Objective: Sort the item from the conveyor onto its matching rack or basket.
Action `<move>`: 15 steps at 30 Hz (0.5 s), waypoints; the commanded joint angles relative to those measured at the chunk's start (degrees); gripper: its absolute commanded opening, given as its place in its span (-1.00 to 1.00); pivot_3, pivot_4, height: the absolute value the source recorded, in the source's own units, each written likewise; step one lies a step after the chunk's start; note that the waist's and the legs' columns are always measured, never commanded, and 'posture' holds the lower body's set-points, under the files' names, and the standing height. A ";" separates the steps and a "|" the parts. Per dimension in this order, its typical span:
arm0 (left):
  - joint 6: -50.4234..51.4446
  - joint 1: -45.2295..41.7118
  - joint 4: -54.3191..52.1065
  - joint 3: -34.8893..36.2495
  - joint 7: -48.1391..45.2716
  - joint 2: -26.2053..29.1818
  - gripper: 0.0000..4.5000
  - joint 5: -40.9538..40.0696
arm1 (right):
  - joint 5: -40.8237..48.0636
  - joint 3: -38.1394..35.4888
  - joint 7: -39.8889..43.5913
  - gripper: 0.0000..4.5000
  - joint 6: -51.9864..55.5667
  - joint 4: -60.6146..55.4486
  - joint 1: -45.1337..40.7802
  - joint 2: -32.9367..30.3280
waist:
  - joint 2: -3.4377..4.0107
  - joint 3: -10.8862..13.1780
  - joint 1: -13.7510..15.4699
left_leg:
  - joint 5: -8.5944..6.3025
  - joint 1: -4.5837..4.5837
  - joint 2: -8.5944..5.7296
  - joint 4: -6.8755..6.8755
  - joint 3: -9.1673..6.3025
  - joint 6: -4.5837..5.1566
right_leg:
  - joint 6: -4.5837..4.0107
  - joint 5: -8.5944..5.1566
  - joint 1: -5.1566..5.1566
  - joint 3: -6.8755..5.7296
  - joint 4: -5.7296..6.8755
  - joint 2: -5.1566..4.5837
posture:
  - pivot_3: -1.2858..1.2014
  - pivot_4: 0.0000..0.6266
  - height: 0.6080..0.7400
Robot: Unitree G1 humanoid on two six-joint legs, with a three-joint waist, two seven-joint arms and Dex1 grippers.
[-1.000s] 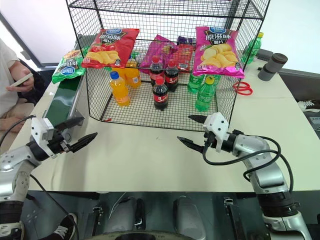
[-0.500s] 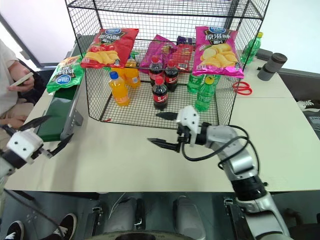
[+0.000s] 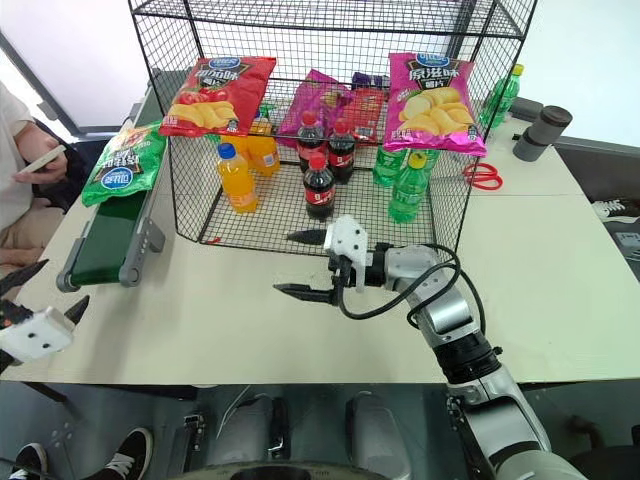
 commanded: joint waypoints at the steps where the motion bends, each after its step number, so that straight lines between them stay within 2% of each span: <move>1: 0.40 0.17 0.62 0.44 3.95 2.32 1.00 2.91 | 0.40 -0.47 -0.33 0.98 -0.91 -0.18 -2.22 2.01 | -0.03 -0.02 0.05 | 0.00 0.00 0.00 0.00 0.00 0.00 | 0.00 0.00 0.00 -0.01 0.00 0.00 | 0.03 -0.52 1.00; 15: 2.02 -2.04 2.19 -4.22 6.39 3.26 1.00 2.06 | -1.48 -0.04 -0.13 0.98 -2.30 -0.33 -1.60 2.47 | -0.05 -0.03 0.01 | 0.00 -0.02 0.03 -0.01 0.03 -0.01 | -0.01 0.01 -0.03 -0.01 0.01 -0.05 | 0.03 -0.52 1.00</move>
